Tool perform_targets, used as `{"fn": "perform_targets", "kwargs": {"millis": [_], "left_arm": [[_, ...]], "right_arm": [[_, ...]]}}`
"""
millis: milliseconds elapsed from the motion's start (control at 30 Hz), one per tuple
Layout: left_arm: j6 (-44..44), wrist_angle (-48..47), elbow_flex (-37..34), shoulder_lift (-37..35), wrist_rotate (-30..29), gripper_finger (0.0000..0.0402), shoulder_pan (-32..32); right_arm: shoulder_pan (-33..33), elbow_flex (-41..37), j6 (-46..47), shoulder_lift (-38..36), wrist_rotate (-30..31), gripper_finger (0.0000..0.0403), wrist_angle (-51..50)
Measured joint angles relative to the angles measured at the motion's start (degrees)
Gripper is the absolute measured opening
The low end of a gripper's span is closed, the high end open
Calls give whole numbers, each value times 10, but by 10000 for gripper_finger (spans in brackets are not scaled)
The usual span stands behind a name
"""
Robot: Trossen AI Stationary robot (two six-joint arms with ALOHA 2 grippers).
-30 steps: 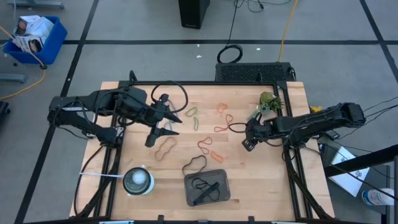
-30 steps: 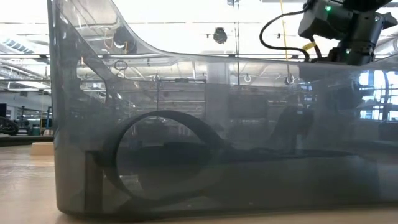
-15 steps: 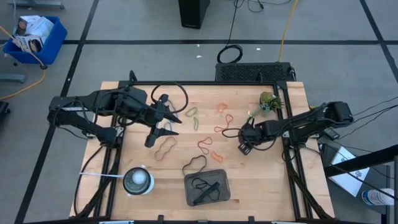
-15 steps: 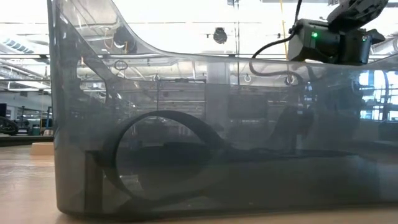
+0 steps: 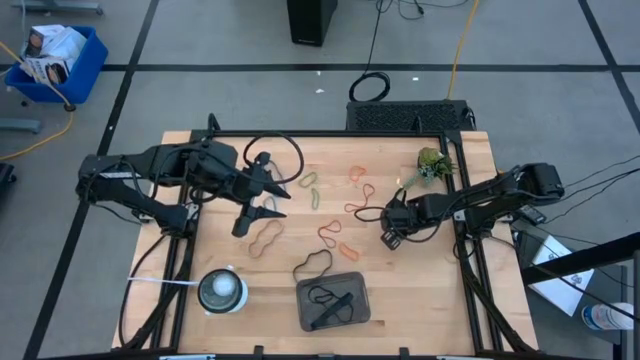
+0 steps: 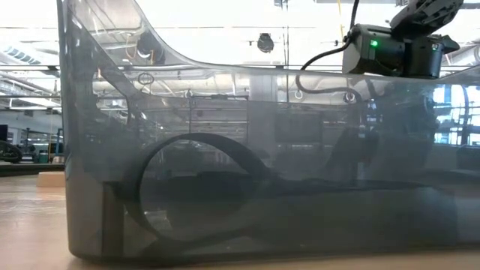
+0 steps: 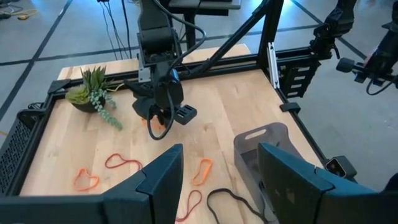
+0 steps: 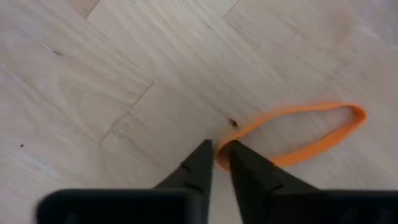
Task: Pick and place rubber bands into bin
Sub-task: Put the middle orange rubber band into the bin
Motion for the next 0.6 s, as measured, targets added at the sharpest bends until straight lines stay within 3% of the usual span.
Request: {"fn": "perform_targets", "kwargs": {"millis": [100, 433, 600], "left_arm": [[-2, 0, 0, 0, 1, 212, 0], [-20, 8, 0, -65, 13, 212, 3], [-31, 9, -19, -127, 15, 212, 3]], "right_arm": [[0, -1, -7, -14, 2, 7, 5], [25, -1, -51, -134, 2, 1, 129], [53, 70, -131, -167, 19, 1, 143]]}}
